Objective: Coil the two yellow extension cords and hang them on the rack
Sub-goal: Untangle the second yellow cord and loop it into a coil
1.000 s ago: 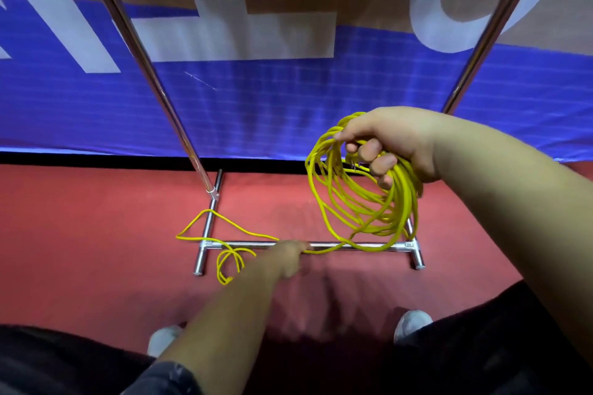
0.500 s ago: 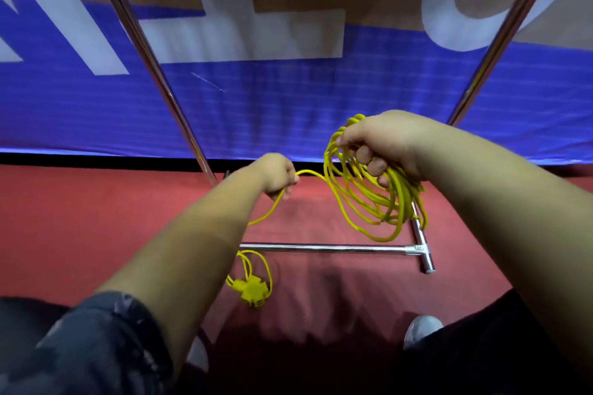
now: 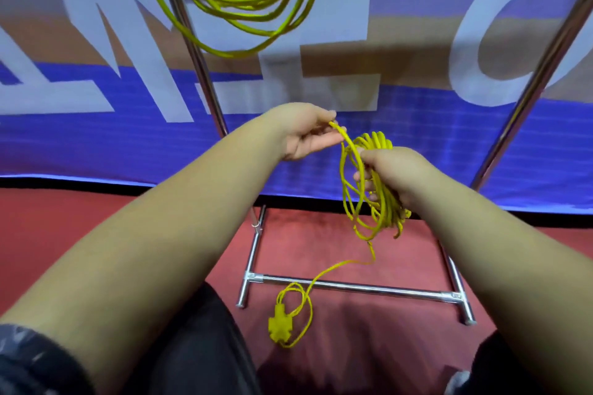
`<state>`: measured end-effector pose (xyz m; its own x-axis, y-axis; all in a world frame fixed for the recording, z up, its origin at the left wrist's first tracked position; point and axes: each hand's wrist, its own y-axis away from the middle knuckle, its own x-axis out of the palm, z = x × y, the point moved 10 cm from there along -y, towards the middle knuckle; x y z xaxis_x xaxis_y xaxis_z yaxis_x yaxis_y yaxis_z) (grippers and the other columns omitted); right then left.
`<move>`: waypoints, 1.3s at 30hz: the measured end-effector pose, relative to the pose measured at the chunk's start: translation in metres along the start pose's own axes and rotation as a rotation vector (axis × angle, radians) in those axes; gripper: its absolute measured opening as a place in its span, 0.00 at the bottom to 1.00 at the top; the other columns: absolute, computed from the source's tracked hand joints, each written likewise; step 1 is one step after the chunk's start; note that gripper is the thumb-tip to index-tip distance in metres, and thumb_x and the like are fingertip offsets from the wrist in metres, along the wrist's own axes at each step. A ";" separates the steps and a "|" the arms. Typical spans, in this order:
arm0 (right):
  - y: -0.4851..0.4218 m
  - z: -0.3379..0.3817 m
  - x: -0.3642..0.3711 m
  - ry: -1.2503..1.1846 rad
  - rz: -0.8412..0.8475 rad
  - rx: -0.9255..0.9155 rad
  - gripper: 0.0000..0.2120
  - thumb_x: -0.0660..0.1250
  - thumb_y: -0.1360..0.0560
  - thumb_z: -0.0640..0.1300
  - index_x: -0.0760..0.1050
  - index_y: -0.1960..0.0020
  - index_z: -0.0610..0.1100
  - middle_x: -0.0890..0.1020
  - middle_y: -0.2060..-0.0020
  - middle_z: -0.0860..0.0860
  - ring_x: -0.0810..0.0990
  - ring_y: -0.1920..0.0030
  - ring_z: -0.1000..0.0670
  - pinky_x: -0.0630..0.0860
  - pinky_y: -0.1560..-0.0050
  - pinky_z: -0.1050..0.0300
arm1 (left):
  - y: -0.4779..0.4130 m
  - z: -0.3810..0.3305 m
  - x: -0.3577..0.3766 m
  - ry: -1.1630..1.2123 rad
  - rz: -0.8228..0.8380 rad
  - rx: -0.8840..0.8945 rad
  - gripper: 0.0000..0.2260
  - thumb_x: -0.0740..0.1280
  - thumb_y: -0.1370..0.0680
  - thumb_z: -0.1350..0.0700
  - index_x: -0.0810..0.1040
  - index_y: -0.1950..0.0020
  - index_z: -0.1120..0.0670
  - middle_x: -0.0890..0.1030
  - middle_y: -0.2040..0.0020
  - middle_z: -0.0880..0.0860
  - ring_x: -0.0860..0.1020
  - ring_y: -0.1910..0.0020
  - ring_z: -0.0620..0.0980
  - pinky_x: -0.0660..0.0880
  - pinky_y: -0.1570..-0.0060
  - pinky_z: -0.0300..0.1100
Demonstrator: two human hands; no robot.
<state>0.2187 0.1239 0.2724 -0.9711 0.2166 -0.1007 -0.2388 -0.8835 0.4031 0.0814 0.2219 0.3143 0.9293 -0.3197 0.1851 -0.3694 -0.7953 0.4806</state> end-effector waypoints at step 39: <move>0.032 0.003 0.036 -0.199 0.224 -0.019 0.10 0.68 0.20 0.43 0.73 0.58 0.47 0.69 0.72 0.52 0.65 0.77 0.52 0.69 0.72 0.57 | 0.024 0.074 -0.048 -0.446 -0.070 -0.071 0.18 0.60 0.15 0.41 0.76 0.57 0.51 0.75 0.71 0.46 0.79 0.70 0.45 0.71 0.72 0.36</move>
<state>0.1756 0.1046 0.2847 -0.9813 0.0910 0.1693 -0.0207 -0.9257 0.3778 0.0276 0.1805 0.2535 0.8526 -0.4694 -0.2297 -0.2902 -0.7908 0.5389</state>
